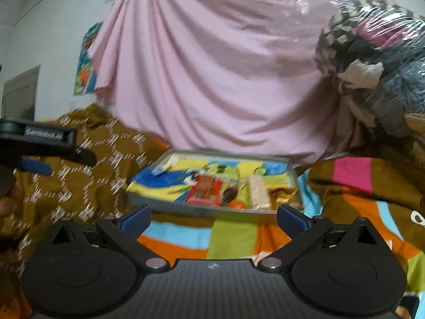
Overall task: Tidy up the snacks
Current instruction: 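Move both tools back toward the remaining loose snacks, then grasp the blue calcium-stick tube with the right tool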
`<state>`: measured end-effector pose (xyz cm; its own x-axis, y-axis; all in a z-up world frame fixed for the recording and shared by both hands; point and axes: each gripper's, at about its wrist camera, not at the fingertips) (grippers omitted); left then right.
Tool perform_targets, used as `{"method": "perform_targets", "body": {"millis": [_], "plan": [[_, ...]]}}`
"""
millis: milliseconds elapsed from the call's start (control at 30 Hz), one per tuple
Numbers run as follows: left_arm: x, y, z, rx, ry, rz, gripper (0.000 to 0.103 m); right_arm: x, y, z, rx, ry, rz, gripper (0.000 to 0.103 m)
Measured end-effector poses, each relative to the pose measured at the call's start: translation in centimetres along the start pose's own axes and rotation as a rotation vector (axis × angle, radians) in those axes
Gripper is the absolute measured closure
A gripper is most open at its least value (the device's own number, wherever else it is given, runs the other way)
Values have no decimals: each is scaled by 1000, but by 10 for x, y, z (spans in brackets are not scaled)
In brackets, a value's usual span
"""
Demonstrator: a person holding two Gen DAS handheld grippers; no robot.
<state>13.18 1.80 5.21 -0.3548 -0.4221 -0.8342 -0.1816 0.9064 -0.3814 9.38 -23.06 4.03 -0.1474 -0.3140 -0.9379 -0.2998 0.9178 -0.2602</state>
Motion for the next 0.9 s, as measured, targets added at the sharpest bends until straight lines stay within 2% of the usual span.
{"method": "perform_targets", "body": {"millis": [233,433,767,900], "plan": [[19,19,-2,-10,51,37,1,19,20,-6,-110,150,10,0],[30,35,4,-27,93,62,1,26,33,0,-185,214,9,0],[41,68,22,-48,178,39,1,37,48,19,-246,304,-14,0],[46,71,30,-28,197,100,1,39,56,27,-267,325,-37,0]]}}
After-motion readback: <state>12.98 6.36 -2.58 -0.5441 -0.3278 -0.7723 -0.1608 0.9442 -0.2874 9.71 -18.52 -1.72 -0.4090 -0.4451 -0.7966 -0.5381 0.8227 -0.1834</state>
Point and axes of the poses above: each gripper's, at about its wrist camera, not at the fingertips, and z roughly the way its jaws point, y to its left, x to its underside, and after that the axes turned 8 degrees about -z, right-handed
